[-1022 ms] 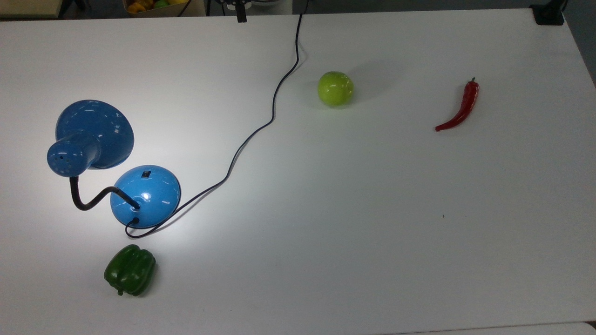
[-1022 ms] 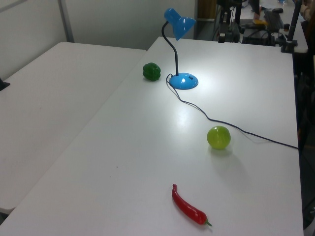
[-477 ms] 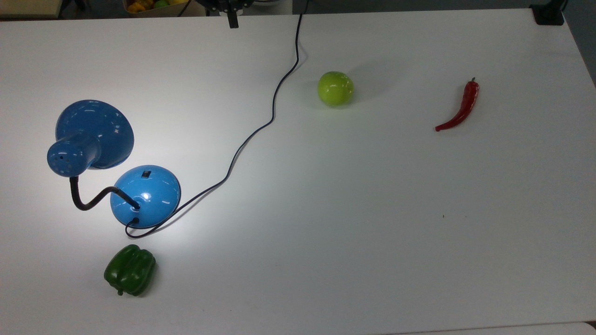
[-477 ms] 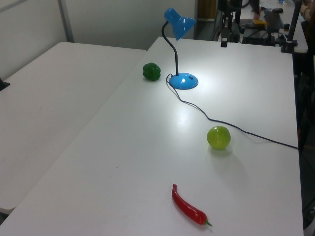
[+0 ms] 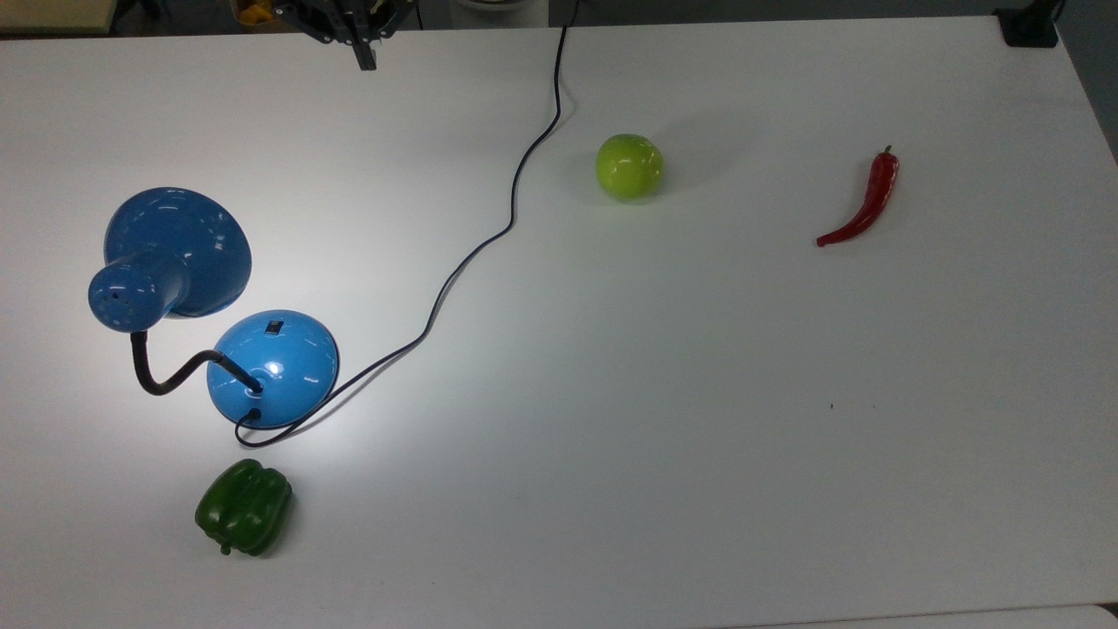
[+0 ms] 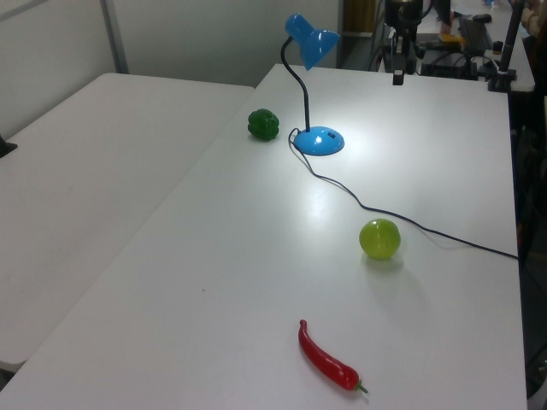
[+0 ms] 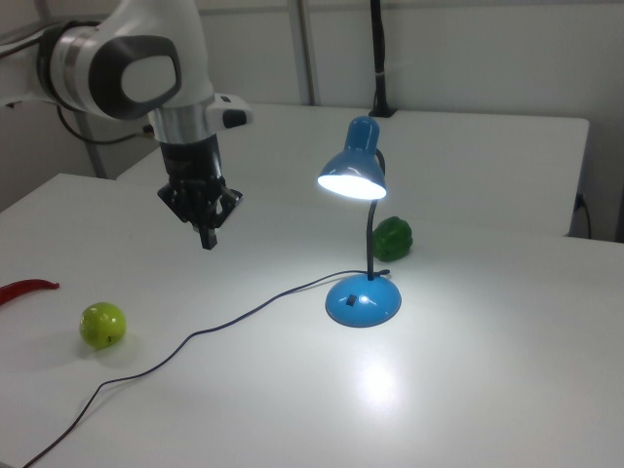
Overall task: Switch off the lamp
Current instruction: 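Move the gripper down toward the switch on the blue lamp base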
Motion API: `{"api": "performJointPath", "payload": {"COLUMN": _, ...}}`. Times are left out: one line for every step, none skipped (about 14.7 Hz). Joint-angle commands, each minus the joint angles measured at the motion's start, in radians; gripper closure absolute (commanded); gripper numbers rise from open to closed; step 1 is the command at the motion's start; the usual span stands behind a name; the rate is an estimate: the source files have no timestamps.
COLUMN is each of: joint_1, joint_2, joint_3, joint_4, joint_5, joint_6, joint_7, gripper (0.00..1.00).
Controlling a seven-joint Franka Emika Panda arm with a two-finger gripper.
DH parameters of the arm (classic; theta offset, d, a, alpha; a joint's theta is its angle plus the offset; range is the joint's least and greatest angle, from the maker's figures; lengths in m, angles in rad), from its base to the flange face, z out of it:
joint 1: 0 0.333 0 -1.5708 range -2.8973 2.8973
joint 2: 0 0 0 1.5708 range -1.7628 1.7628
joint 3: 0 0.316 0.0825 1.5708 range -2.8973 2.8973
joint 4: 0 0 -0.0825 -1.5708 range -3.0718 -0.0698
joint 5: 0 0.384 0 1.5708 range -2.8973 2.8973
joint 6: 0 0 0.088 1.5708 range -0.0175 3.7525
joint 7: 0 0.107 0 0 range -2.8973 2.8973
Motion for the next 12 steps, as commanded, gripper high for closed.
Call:
{"api": "performJointPath", "payload": {"joint_1": 0.005, "joint_2": -0.021, "joint_3": -0.037, "joint_4": -0.13, "joint_5": -0.022, "joint_6": 0.172, "joint_7": -0.028, "gripper": 1.0}}
{"api": "performJointPath", "payload": {"joint_1": 0.005, "joint_2": -0.02, "joint_3": -0.043, "joint_4": -0.162, "joint_5": -0.024, "joint_6": 0.221, "joint_7": -0.029, "gripper": 1.0}}
{"api": "performJointPath", "payload": {"joint_1": 0.004, "joint_2": -0.018, "joint_3": -0.046, "joint_4": -0.19, "joint_5": -0.025, "joint_6": 0.258, "joint_7": -0.029, "gripper": 1.0}}
{"api": "performJointPath", "payload": {"joint_1": 0.004, "joint_2": -0.017, "joint_3": -0.057, "joint_4": -0.213, "joint_5": -0.025, "joint_6": 0.3, "joint_7": -0.028, "gripper": 1.0}}
{"api": "performJointPath", "payload": {"joint_1": 0.004, "joint_2": -0.017, "joint_3": -0.073, "joint_4": -0.236, "joint_5": -0.027, "joint_6": 0.353, "joint_7": -0.02, "gripper": 1.0}}
{"api": "performJointPath", "payload": {"joint_1": 0.004, "joint_2": -0.017, "joint_3": -0.078, "joint_4": -0.271, "joint_5": -0.027, "joint_6": 0.419, "joint_7": -0.014, "gripper": 1.0}}
{"api": "performJointPath", "payload": {"joint_1": 0.004, "joint_2": -0.018, "joint_3": -0.08, "joint_4": -0.311, "joint_5": -0.027, "joint_6": 0.491, "joint_7": -0.003, "gripper": 1.0}}
{"api": "performJointPath", "payload": {"joint_1": 0.004, "joint_2": -0.017, "joint_3": -0.081, "joint_4": -0.351, "joint_5": -0.027, "joint_6": 0.562, "joint_7": 0.019, "gripper": 1.0}}
{"api": "performJointPath", "payload": {"joint_1": 0.004, "joint_2": -0.012, "joint_3": -0.081, "joint_4": -0.383, "joint_5": -0.027, "joint_6": 0.638, "joint_7": 0.042, "gripper": 1.0}}
{"api": "performJointPath", "payload": {"joint_1": 0.004, "joint_2": -0.005, "joint_3": -0.081, "joint_4": -0.414, "joint_5": -0.027, "joint_6": 0.715, "joint_7": 0.062, "gripper": 1.0}}
{"api": "performJointPath", "payload": {"joint_1": 0.002, "joint_2": 0.011, "joint_3": -0.081, "joint_4": -0.434, "joint_5": -0.027, "joint_6": 0.783, "joint_7": 0.076, "gripper": 1.0}}
{"api": "performJointPath", "payload": {"joint_1": -0.002, "joint_2": 0.031, "joint_3": -0.081, "joint_4": -0.437, "joint_5": -0.027, "joint_6": 0.833, "joint_7": 0.093, "gripper": 1.0}}
